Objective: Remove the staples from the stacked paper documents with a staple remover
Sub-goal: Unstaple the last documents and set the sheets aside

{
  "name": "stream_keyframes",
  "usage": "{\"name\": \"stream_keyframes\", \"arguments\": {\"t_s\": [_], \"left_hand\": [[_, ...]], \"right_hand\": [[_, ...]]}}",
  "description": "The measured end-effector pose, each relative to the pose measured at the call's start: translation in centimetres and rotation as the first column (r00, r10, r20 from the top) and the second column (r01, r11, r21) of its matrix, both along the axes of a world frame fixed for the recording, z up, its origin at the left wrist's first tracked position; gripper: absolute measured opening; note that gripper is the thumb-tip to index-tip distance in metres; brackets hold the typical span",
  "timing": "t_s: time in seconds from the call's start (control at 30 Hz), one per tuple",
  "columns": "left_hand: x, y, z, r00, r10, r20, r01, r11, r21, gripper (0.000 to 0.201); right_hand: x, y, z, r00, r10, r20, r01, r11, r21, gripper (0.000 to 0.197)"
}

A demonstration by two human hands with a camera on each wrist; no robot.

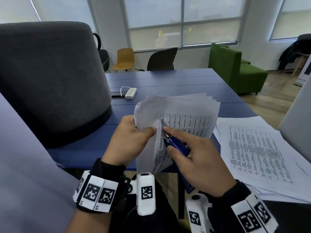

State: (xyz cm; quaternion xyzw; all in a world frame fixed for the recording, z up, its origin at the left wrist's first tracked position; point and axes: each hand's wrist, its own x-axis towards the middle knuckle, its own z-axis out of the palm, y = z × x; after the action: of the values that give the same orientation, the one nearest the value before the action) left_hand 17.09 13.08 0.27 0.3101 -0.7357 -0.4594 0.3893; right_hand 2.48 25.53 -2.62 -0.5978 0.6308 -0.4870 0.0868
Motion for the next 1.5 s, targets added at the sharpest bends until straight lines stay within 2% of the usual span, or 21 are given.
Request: {"name": "stream_keyframes", "arguments": {"t_s": [0.3,0.47,0.53,0.7,0.83,0.93,1.2,1.5], "left_hand": [[-0.7,0.1,-0.2,0.997,-0.038,0.070,0.037,0.999,0.010,0.023],[-0.9,0.5,-0.1,0.990,-0.087,0.107,0.086,0.996,0.015,0.025],[-1.1,0.7,-0.1,0.993,-0.095,0.067,0.093,0.995,0.037,0.026],[-2.2,2.0,-0.3,0.987,-0.042,-0.154,0.051,0.997,0.051,0.019],[-2.0,1.7,-0.2,0.995,-0.072,-0.061,0.071,0.997,-0.022,0.023],[-1.5,1.2,0.2,0.993,-0.115,0.012,0.116,0.993,-0.018,0.021],[-1.0,1.5,-0.6,0.989,-0.123,0.083,0.122,0.992,0.019,0.028],[-1.2,1.9,-1.4,0.991,-0.091,0.094,0.089,0.996,0.027,0.016]], "right_hand": [[-0.3,0.2,0.0,0.997,-0.061,-0.043,0.060,0.998,-0.015,0.046],[-0.4,0.2,-0.2,0.995,-0.068,-0.069,0.066,0.997,-0.026,0.062],[-0.4,0.3,-0.2,0.994,-0.067,-0.085,0.065,0.997,-0.033,0.064],[-0.5,0.2,0.1,0.992,-0.073,-0.106,0.066,0.995,-0.069,0.062],[-0.9,0.5,-0.1,0.992,-0.092,-0.084,0.086,0.994,-0.064,0.066],[-0.8,0.7,-0.2,0.993,-0.088,-0.082,0.082,0.994,-0.067,0.063],[-0.3,0.6,-1.1,0.997,-0.041,-0.069,0.031,0.991,-0.131,0.056],[-0.7,0.7,-1.7,0.999,-0.027,0.046,0.030,0.998,-0.063,0.046]]}}
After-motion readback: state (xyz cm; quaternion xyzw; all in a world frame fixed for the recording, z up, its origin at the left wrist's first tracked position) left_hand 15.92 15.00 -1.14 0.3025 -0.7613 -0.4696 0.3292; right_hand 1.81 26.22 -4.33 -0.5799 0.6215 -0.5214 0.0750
